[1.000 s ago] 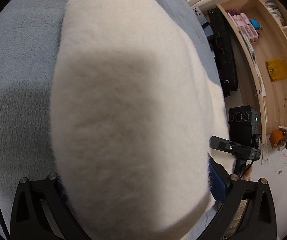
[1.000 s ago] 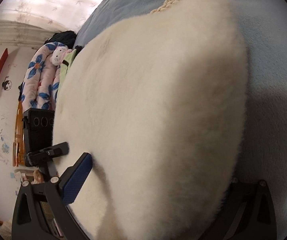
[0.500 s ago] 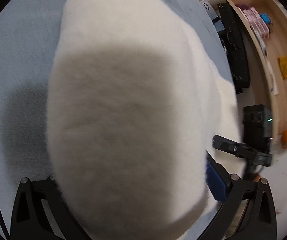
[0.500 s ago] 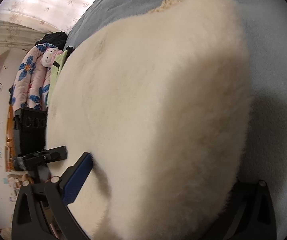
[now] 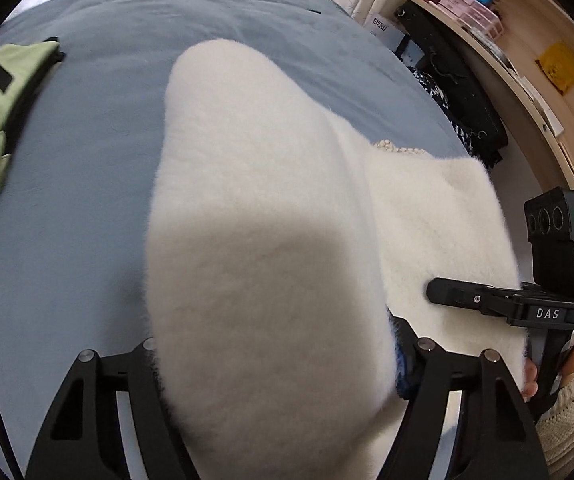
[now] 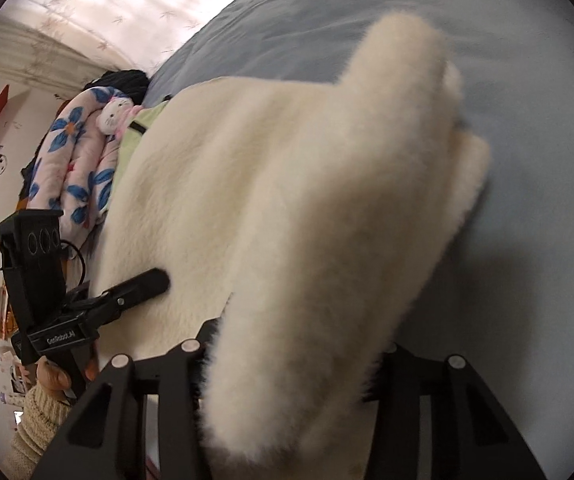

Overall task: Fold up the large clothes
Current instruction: 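Carry the folded cardigan with both tools onto the light-green garment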

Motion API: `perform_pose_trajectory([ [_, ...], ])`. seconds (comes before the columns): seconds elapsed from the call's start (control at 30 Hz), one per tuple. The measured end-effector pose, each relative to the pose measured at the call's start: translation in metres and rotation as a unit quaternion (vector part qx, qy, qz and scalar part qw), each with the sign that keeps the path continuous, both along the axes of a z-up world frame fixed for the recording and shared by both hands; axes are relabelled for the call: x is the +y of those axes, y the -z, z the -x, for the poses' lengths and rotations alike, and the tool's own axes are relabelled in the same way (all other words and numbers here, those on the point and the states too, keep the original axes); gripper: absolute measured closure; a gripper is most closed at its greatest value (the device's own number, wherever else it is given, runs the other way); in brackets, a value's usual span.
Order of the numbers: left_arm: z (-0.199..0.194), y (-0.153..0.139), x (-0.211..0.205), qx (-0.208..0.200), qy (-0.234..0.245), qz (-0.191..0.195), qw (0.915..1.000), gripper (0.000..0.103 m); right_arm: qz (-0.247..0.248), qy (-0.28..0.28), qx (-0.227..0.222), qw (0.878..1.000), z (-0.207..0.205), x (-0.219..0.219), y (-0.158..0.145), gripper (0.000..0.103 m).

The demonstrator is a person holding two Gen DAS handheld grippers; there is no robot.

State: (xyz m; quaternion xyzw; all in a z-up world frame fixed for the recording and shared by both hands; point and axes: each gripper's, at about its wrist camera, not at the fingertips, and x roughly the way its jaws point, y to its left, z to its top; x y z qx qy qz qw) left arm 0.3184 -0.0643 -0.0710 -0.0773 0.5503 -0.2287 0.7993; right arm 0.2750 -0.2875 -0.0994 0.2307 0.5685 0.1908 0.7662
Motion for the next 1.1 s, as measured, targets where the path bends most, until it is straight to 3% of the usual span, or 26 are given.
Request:
perform_pose_trajectory([
  [0.3, 0.064, -0.031, 0.099, -0.004, -0.054, 0.002, 0.9985, 0.031, -0.024, -0.058, -0.012, 0.998, 0.038, 0.105, -0.033, 0.058],
  [0.53, 0.082, -0.074, 0.203, -0.042, -0.105, -0.019, 0.9934, 0.031, -0.051, -0.105, -0.043, 0.992, 0.018, 0.209, -0.072, 0.058],
  [0.67, 0.055, -0.102, 0.259, -0.064, -0.124, -0.039, 0.9894, 0.031, -0.060, -0.123, -0.069, 0.988, -0.020, 0.274, -0.101, 0.059],
  [0.83, -0.010, -0.123, 0.337, -0.088, -0.133, -0.055, 0.9857, 0.031, -0.064, -0.124, -0.094, 0.986, -0.085, 0.336, -0.124, 0.059],
  [0.97, -0.074, -0.119, 0.379, -0.099, -0.129, -0.054, 0.9853, 0.031, -0.063, -0.118, -0.114, 0.984, -0.152, 0.380, -0.123, 0.059],
  [1.1, -0.142, -0.089, 0.417, -0.099, -0.126, -0.046, 0.9859, 0.031, -0.057, -0.105, -0.118, 0.986, -0.210, 0.410, -0.101, 0.059],
])
